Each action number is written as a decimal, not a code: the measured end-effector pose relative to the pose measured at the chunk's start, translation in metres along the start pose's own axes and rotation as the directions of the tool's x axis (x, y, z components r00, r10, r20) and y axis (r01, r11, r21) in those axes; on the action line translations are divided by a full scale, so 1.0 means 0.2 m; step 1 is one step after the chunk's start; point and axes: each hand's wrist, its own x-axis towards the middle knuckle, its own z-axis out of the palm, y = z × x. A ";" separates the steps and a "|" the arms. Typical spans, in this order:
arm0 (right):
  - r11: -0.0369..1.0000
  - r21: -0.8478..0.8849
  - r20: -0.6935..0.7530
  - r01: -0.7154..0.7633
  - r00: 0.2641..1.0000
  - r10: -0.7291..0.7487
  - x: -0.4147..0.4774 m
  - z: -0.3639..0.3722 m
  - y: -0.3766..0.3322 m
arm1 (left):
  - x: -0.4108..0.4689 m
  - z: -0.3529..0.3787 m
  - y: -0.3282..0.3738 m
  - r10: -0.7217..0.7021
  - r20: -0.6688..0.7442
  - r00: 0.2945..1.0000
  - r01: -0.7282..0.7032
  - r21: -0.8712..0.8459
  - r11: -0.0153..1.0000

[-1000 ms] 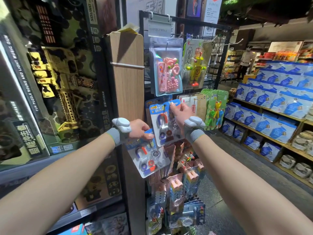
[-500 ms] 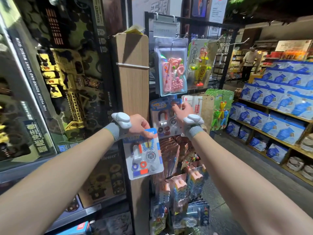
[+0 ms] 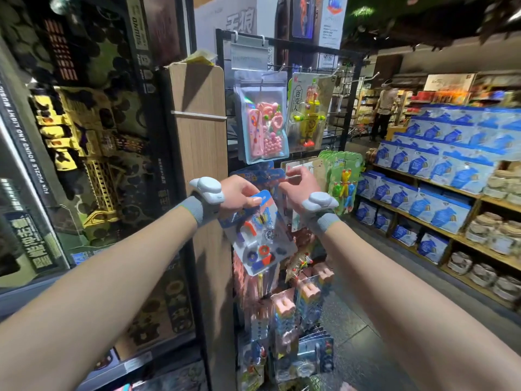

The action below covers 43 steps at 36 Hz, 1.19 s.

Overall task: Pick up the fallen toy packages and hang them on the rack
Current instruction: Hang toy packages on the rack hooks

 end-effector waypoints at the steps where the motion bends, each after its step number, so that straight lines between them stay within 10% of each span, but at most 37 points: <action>1: 1.000 0.002 -0.003 0.003 1.000 -0.003 -0.01 -0.01 -0.01 | 0.01 0.00 0.02 0.012 -0.019 1.000 -0.012 0.004 1.000; 28: 0.957 0.290 0.282 0.019 0.954 -0.104 -0.10 -0.10 -0.04 | 0.03 0.01 0.06 0.002 -0.197 0.980 -0.049 -0.233 0.971; 43: 0.906 0.415 0.102 -0.079 0.994 0.040 -0.01 -0.09 -0.04 | -0.03 0.01 0.01 -0.077 -0.214 0.974 -0.032 -0.464 0.885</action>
